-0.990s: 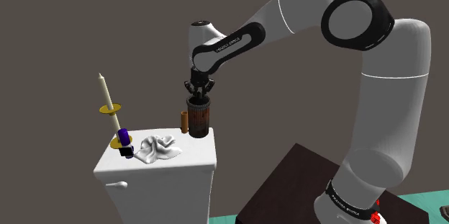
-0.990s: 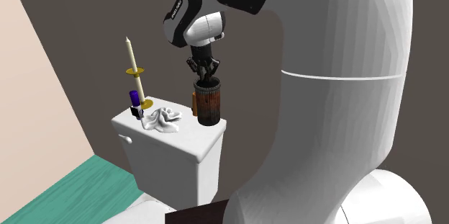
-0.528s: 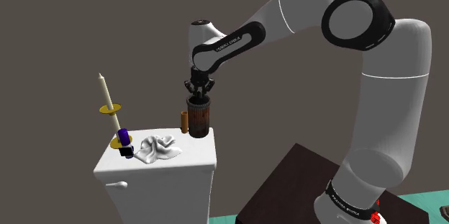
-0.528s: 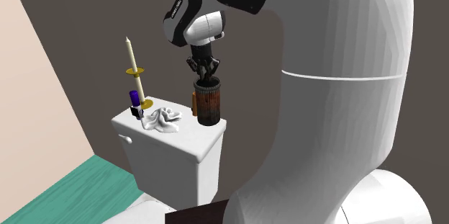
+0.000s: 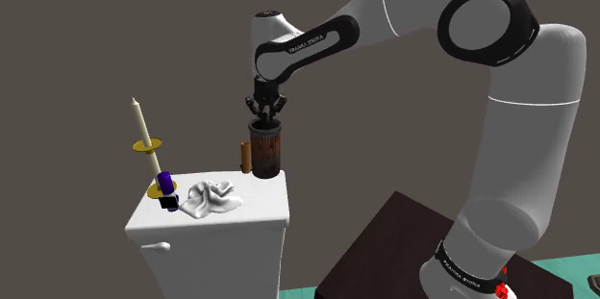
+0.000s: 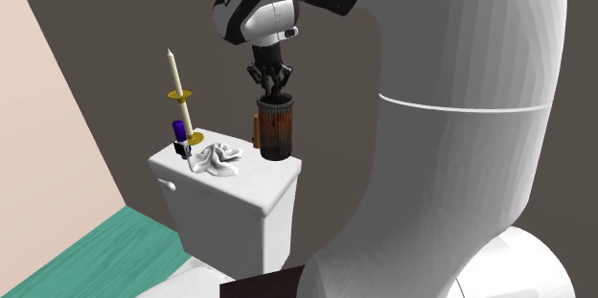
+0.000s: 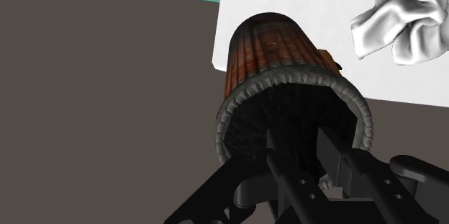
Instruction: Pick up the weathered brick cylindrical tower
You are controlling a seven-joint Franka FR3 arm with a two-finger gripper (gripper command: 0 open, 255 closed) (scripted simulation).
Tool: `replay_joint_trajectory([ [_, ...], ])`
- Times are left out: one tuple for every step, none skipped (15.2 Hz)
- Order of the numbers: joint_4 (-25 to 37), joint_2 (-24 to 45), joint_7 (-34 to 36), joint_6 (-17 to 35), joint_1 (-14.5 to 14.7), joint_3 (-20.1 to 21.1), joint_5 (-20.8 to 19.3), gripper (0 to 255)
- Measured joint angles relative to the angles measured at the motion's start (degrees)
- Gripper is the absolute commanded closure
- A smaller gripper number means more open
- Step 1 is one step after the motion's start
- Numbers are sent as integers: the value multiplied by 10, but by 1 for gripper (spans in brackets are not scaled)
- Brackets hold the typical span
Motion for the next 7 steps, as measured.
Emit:
replay_joint_trajectory([
  [3, -4, -2, -7, 0, 0, 2, 255],
  [10, -6, -4, -15, 0, 1, 3, 255],
  [15, -8, -6, -22, -1, 1, 5, 255],
  [18, -10, -7, -27, -1, 1, 6, 255],
  [23, -12, -8, -34, -1, 2, 7, 255],
  [32, -12, -9, -43, 0, 2, 8, 255],
  [35, -13, -10, -47, 0, 2, 8, 255],
])
